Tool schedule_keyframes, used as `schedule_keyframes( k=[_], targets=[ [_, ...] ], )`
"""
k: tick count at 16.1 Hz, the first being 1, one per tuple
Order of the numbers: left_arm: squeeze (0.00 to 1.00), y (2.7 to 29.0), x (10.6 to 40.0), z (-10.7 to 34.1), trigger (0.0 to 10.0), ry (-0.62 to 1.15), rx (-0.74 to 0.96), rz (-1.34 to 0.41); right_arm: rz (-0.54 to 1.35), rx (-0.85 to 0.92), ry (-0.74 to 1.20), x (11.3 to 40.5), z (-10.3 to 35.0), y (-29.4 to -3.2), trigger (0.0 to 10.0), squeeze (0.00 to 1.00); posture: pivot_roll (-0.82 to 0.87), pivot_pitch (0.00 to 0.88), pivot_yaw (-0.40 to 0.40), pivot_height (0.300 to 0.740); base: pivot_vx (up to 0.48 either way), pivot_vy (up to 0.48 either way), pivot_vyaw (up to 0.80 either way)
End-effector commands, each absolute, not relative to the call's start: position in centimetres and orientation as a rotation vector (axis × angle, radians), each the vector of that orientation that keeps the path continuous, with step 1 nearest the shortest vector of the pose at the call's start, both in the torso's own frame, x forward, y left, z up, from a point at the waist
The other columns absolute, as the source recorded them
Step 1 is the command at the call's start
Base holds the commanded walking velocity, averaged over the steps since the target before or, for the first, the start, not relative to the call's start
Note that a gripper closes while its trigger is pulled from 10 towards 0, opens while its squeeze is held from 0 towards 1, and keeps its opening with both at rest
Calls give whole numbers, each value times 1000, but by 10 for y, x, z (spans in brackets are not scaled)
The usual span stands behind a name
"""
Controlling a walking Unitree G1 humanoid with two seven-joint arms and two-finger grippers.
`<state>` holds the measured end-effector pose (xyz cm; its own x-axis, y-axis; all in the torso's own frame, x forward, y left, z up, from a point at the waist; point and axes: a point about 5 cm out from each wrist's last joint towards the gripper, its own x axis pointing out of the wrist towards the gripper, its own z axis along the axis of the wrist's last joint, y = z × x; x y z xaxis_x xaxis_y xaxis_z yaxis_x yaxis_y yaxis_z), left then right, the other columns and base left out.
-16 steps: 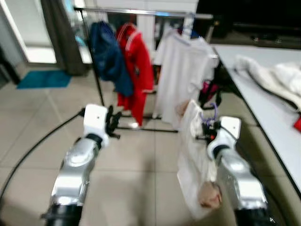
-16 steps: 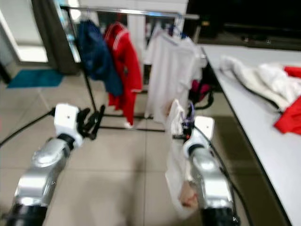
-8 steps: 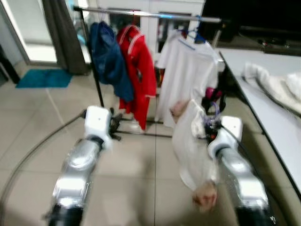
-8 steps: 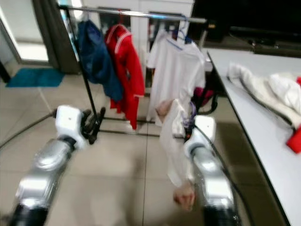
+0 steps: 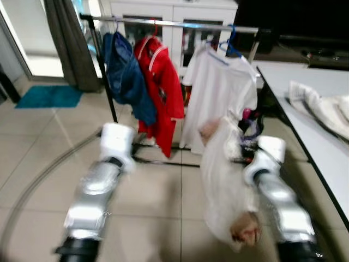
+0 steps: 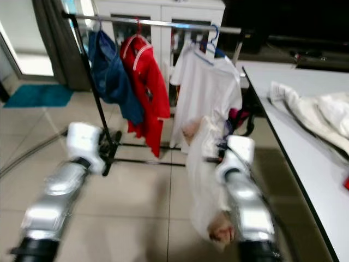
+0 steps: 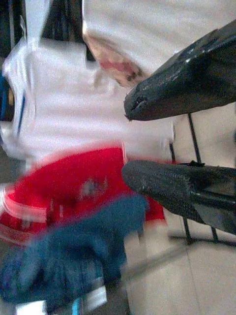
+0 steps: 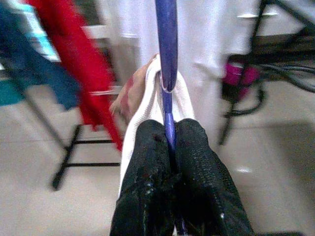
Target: Hang hanger
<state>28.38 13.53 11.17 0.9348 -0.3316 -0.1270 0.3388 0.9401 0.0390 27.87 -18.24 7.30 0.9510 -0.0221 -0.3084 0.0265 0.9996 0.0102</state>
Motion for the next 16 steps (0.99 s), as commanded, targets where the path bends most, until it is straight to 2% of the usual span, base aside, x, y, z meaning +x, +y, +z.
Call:
schedule_keyframes(
  k=[1,16],
  targets=[
    [0,147,285,115,10000,108,84,-310,-3,24,260,285,84,-175,10000,0,71,0,-40,740,360,0,0],
    [0,148,284,114,10000,105,94,-307,11,18,259,288,85,-172,10000,0,81,0,-54,740,362,0,0]
  ],
)
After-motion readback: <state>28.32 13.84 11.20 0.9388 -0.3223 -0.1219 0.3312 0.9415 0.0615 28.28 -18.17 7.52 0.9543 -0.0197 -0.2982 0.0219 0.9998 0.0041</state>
